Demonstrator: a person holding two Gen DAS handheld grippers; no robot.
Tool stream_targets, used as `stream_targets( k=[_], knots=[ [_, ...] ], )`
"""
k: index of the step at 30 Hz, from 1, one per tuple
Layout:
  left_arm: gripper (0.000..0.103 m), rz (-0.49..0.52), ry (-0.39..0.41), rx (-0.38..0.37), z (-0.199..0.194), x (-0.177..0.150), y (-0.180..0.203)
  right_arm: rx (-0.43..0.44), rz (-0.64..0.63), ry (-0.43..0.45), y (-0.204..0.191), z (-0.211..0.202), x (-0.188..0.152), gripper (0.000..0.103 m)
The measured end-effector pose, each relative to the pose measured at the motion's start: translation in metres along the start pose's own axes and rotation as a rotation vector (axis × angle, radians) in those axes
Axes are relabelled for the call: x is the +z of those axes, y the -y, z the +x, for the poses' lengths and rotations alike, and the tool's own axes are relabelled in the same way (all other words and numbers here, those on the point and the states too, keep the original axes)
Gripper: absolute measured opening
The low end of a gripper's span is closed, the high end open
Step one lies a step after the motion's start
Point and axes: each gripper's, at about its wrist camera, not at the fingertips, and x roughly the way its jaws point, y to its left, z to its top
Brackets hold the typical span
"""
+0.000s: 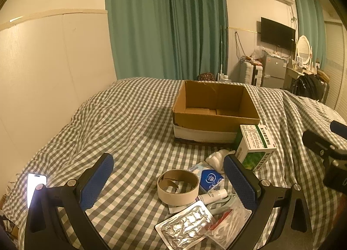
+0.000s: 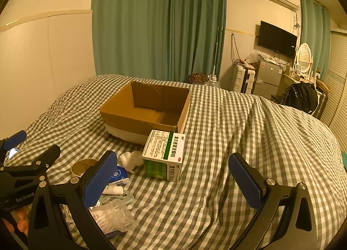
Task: Organize objects
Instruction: 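Move both tools toward the white-green medicine box and tape roll, then grasp the medicine box with the right tool while the left tool grasps the tape roll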
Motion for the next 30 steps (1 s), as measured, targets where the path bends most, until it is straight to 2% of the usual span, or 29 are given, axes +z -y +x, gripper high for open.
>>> stream_targets(
  k=[7,11,14,17,23,26,30],
  knots=[
    [0.103,-0.052,0.014,0.043,0.004,0.009,-0.026,-0.005,-0.078,0.050,-0.022,-0.009,0.037,0.103],
    [0.103,-0.054,-0.009,0.049,0.016,0.007,-0.030,0.002,-0.088,0.064,-0.033,0.007,0.051,0.103],
    [0.103,-0.063,-0.067,0.029,0.035,-0.006,-0.025,0.001,-0.070,0.011,-0.035,0.041,0.034,0.103],
    [0.103,-0.053,-0.131,0.009,0.055,-0.024,-0.014,-0.004,-0.055,-0.091,-0.032,0.080,0.005,0.103],
    [0.103,-0.030,-0.221,-0.020,0.088,-0.047,-0.003,-0.006,0.001,-0.195,-0.016,0.114,-0.015,0.103],
    [0.103,-0.058,-0.267,-0.049,0.105,-0.053,-0.006,0.020,0.041,-0.232,-0.010,0.125,-0.019,0.103],
    [0.103,-0.066,-0.298,-0.052,0.118,-0.059,-0.008,0.008,0.042,-0.280,-0.010,0.141,-0.023,0.103]
  ],
)
